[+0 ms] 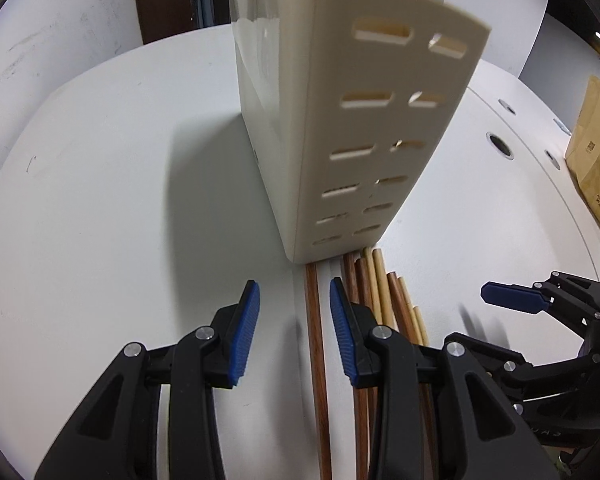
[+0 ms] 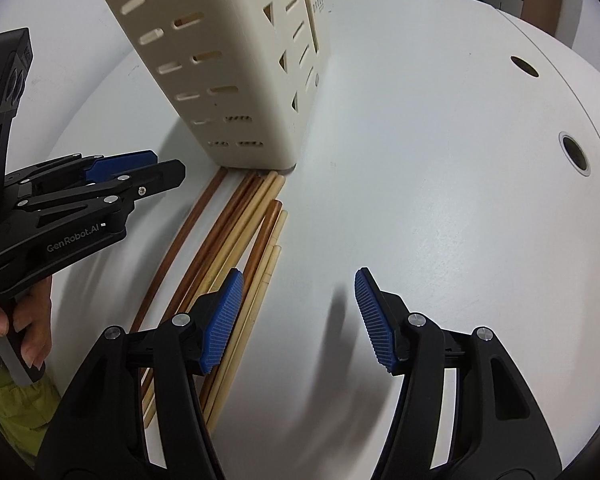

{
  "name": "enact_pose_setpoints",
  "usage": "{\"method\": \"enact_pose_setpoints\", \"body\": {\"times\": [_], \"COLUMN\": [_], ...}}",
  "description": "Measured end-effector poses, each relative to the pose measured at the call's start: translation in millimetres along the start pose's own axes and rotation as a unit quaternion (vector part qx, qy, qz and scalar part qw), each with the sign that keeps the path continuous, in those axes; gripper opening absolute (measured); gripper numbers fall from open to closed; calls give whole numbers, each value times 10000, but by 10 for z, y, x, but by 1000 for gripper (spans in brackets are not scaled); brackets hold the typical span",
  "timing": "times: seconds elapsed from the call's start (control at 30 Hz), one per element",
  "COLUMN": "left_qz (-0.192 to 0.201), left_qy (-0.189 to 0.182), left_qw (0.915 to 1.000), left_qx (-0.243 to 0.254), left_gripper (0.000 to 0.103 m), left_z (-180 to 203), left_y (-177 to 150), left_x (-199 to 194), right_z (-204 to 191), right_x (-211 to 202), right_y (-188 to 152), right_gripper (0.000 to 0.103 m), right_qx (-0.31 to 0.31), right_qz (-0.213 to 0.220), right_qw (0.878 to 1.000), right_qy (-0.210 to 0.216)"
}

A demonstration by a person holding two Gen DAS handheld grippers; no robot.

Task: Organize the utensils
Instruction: 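Close the left tool on another dark brown chopstick while the right tool grasps a light one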

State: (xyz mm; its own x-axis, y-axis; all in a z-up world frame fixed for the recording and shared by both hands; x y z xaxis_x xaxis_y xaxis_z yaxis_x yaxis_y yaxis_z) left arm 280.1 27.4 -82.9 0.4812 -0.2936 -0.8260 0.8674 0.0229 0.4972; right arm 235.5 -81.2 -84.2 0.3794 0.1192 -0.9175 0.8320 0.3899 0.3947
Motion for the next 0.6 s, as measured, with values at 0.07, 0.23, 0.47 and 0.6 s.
{"method": "enact_pose_setpoints", "body": {"times": [0.07, 0.23, 0.47, 0.6], "left_qz": [-58, -155, -255, -327], "left_qy": [-6, 28, 72, 113], "left_qw": [10000, 9999, 9996, 9994], "left_qx": [-5, 11, 50, 51], "left_gripper": [36, 36, 36, 36], "left_z": [-17, -38, -47, -22], "left_y": [-26, -69, -85, -69], "left_x": [29, 102, 184, 293], "right_z": [-20, -55, -152, -171], "right_x": [46, 118, 172, 153], "right_y": [5, -1, -4, -15], "right_gripper": [55, 55, 55, 55], "right_qx": [-21, -39, -133, -161], "right_qz": [-47, -84, -63, -41], "right_qw": [10000, 9998, 9991, 9989], "right_qy": [-44, -160, -386, -448]}}
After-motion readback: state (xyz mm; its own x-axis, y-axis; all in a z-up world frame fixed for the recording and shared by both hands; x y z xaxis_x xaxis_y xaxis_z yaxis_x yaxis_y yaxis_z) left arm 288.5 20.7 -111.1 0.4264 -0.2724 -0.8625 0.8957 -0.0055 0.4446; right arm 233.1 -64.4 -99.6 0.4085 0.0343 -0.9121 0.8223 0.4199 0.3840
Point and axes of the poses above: each gripper's, at about its wrist camera, not at the fingertips, and x roughly the way its jaws point, z to its right, y to its top, the point moved 7 cm from there along x, roughly the way its jaws point, and after that the axes turned 14 degrees about -y, right-handed, at the moved point
